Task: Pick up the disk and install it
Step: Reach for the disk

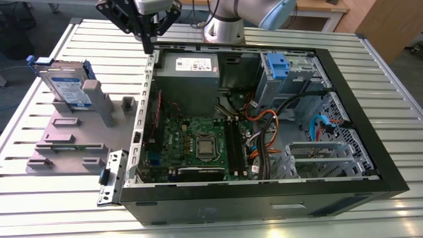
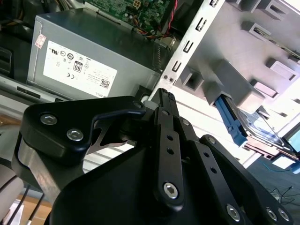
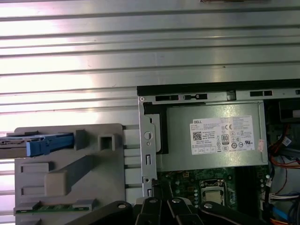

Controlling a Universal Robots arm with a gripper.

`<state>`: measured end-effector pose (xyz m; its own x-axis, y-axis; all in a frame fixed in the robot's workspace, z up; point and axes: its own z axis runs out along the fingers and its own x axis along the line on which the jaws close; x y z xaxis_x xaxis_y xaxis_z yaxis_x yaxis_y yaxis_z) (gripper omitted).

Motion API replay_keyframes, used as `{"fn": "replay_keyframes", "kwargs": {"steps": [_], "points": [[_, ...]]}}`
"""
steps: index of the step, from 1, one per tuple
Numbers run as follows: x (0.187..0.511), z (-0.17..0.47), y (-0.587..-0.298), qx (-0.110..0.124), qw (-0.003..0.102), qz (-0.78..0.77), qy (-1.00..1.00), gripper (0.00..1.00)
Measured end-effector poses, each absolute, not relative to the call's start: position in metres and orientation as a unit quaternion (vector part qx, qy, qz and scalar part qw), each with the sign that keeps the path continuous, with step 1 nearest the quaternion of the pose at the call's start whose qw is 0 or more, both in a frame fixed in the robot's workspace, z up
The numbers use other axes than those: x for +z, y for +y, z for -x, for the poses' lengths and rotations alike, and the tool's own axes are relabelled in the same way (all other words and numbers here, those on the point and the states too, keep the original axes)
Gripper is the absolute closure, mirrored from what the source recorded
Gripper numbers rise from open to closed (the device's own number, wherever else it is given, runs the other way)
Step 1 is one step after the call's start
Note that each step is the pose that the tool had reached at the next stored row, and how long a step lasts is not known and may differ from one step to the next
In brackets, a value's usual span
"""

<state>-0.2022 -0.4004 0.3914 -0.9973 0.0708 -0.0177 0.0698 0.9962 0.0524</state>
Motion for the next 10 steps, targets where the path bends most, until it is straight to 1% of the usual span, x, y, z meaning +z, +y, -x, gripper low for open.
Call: {"fn": "replay_keyframes", "kwargs": {"steps": [10], "points": [[0.3914,0.2045,-0.4004,0.026,0.01,-0.035,0.999,0.89]]}}
